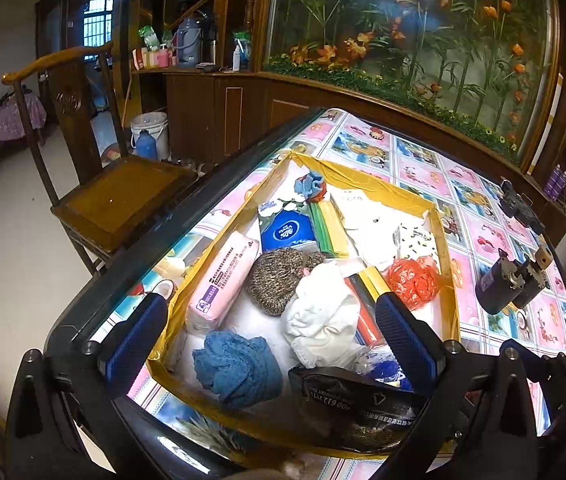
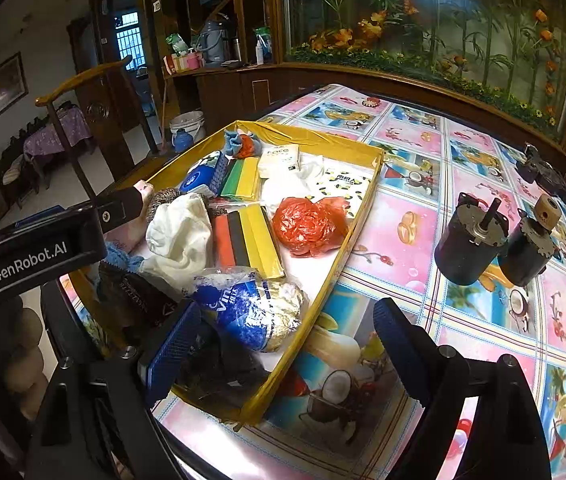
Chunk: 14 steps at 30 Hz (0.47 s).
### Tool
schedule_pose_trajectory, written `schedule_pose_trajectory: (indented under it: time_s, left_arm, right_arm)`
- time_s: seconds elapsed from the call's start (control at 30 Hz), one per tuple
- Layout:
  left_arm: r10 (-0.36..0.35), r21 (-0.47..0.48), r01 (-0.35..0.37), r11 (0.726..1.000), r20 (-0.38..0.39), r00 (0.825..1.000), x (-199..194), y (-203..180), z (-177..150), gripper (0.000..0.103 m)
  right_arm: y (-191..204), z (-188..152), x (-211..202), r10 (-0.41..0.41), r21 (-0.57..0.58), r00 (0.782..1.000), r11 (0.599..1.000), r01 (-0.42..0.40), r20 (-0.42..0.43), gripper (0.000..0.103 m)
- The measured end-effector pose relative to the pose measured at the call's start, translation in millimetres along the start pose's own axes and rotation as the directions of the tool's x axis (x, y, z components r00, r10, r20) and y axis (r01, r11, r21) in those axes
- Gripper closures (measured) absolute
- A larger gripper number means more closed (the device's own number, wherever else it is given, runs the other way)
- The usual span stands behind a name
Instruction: Organize soft objects
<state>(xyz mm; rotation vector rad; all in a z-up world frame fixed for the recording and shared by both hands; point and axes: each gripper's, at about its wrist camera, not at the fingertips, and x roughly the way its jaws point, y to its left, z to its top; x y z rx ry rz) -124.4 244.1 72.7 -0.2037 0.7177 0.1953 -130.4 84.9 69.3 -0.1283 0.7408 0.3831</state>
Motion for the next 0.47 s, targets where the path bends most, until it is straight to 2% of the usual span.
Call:
schedule_pose_trajectory:
  time_s: [0.47]
  left_arm:
    - [0.055, 0.017, -0.054, 0.998, -0.030, 0.998, 3, -5, 0, 0.000]
  right_arm:
    - [-12, -3, 0, 0.026, 0.031, 1.000, 0.999, -0.026, 0.001, 0.014]
